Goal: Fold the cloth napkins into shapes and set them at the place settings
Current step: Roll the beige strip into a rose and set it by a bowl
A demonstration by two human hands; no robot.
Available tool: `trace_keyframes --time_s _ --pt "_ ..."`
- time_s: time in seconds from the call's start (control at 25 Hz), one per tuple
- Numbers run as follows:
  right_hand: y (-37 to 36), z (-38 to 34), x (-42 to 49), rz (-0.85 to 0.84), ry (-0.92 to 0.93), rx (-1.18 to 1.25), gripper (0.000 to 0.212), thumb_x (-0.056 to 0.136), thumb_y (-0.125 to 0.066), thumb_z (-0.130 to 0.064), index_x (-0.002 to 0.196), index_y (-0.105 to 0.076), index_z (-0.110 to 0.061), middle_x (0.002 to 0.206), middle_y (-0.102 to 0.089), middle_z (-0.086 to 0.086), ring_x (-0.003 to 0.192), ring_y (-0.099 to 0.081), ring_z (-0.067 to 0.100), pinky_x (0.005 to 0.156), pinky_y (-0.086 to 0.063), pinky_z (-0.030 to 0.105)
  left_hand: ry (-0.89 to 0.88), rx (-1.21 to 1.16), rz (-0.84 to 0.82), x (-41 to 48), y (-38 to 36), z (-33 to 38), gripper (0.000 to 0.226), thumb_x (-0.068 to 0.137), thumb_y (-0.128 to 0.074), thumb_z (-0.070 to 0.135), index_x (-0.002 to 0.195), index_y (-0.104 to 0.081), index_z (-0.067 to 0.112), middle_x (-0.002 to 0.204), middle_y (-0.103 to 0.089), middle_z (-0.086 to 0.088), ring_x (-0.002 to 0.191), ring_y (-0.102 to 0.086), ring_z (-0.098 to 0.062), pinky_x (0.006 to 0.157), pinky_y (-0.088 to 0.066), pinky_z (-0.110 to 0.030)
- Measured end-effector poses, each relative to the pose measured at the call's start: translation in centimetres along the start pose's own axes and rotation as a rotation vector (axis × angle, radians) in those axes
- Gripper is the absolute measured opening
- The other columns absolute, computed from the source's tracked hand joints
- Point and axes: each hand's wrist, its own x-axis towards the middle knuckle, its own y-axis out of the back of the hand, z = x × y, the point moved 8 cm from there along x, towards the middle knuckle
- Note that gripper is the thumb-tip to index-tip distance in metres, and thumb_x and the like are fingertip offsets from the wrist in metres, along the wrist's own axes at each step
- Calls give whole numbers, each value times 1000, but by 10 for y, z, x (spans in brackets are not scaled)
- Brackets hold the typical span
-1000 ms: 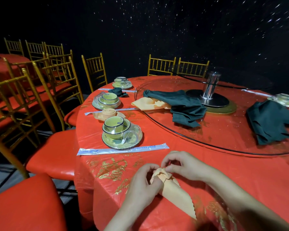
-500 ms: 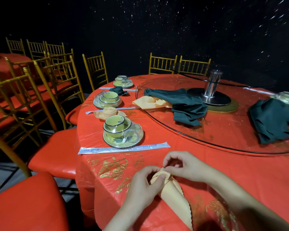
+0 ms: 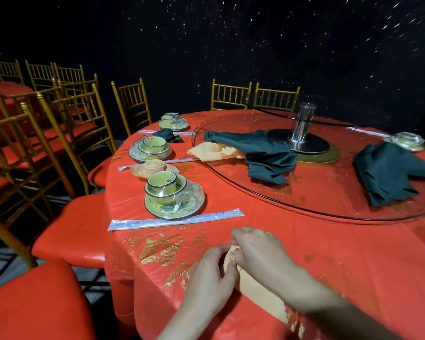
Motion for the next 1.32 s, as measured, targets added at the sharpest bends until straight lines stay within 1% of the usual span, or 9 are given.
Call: trace_keyframes --time_s 0.08,0.28,0.52,0.64,0.8,0.96,1.12,1.24,1.32 --pt "4 -10 -5 72 40 -58 31 59 -79 -28 83 -60 -17 79 -62 -1 72 -64 21 56 -45 25 -8 5 9 -2 1 -2 34 86 -59 25 120 -57 24 108 -61 12 100 -57 -8 76 -35 -9" --pt "2 2 4 -91 -20 197 13 77 -57 -25 87 -49 -29 95 -59 -7 95 -56 20 67 -37 29 -17 -43 -13 -13 0 -4 60 73 -56 38 131 -41 38 120 -52 22 114 -50 1 86 -30 -1" --pt "-12 5 -9 22 18 481 14 74 -54 -19 81 -46 -28 75 -43 -13 68 -44 6 69 -35 25 -152 36 -58 -18 1 7 66 71 -55 53 133 -37 42 117 -45 33 108 -44 13 89 -30 -3" --pt "-10 14 -17 -111 75 535 20 76 -59 -18 93 -65 -27 83 -52 -12 73 -52 4 72 -37 16 -172 56 -69 -17 1 6 71 64 -54 60 130 -42 39 113 -45 28 105 -40 18 87 -28 -1" --pt "-6 35 -18 -168 67 745 27 88 -59 -7 108 -68 -22 100 -60 -17 90 -55 -13 81 -37 8 -226 34 -28 -17 8 4 49 72 -57 54 119 -44 49 114 -50 22 109 -43 12 90 -33 -6" --pt "-25 55 -23 -280 -116 954 21 98 -43 -18 106 -61 -27 94 -68 -4 79 -59 -3 76 -44 16 -230 191 -31 -11 24 -3 54 74 -48 69 124 -43 50 118 -39 33 114 -34 11 95 -23 -4" --pt "-34 25 -28 -324 -86 1151 38 101 -28 -28 112 -64 -21 90 -69 -15 79 -61 -7 71 -42 8 -171 298 -52 1 38 -23 88 69 -23 89 133 -48 33 125 -51 21 115 -46 -2 99 -36 -27" --pt "-42 23 -16 -301 -152 1217 42 92 -35 -43 107 -67 -20 88 -68 0 75 -61 4 64 -44 17 -145 364 -46 5 44 -31 79 75 -24 79 134 -48 33 126 -55 18 115 -49 -7 97 -36 -30" --pt "-51 24 -10 -303 -204 1162 39 98 -35 -34 109 -64 -9 91 -66 10 71 -62 6 60 -43 17 -140 336 -54 5 44 -32 66 83 -25 65 129 -55 29 121 -56 13 114 -49 -10 95 -35 -26"
